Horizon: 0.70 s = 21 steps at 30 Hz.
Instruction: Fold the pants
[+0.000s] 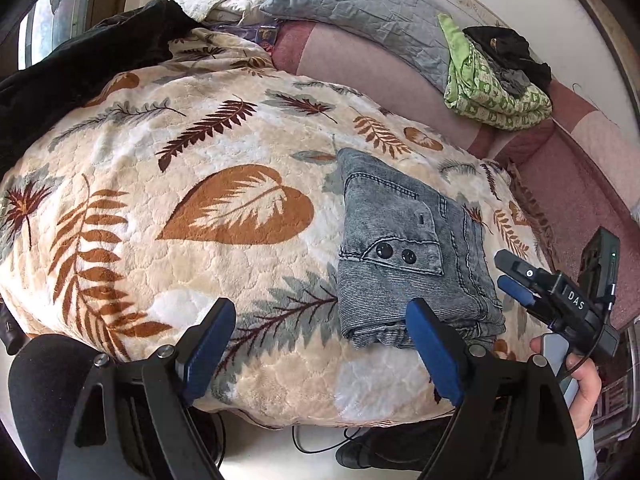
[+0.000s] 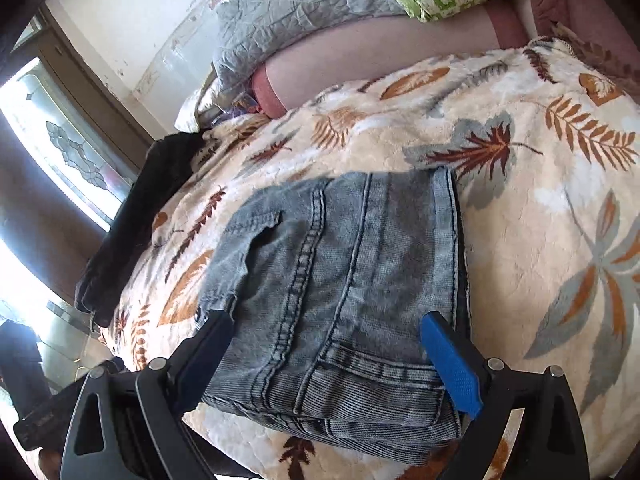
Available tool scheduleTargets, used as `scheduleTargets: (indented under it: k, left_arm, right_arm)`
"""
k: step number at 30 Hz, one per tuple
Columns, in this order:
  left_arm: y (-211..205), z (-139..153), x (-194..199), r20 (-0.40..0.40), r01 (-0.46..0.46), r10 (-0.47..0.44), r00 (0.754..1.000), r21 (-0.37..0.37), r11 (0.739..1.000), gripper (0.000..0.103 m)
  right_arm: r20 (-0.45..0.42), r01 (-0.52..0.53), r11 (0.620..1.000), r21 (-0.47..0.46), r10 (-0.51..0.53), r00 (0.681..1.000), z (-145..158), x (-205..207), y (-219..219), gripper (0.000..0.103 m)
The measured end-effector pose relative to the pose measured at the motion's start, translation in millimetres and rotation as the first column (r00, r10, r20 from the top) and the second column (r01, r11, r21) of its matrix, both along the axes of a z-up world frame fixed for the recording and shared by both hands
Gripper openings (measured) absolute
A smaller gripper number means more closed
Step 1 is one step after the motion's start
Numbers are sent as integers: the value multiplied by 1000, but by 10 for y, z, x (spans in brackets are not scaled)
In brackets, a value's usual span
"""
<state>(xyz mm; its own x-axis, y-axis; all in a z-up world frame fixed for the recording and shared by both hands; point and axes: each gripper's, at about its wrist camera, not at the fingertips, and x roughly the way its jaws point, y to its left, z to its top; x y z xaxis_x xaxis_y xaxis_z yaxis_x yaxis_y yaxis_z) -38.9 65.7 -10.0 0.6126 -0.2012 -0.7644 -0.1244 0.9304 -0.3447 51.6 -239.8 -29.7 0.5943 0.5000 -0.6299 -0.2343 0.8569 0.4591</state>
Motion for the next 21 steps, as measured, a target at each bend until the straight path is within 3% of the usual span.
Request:
scheduleTargets:
  k: [15,21]
  left_arm:
    - [-79,-222,424,-62,25,-29,998,-64,998,87]
    - [63,-170,564,-32,48,-51,998,-91,995,87]
  right_arm:
    - [-3,147,974,175,-149,989,-12,31,-511,97]
    - [-47,176,953,246,-170,984,-78,47,-641,97]
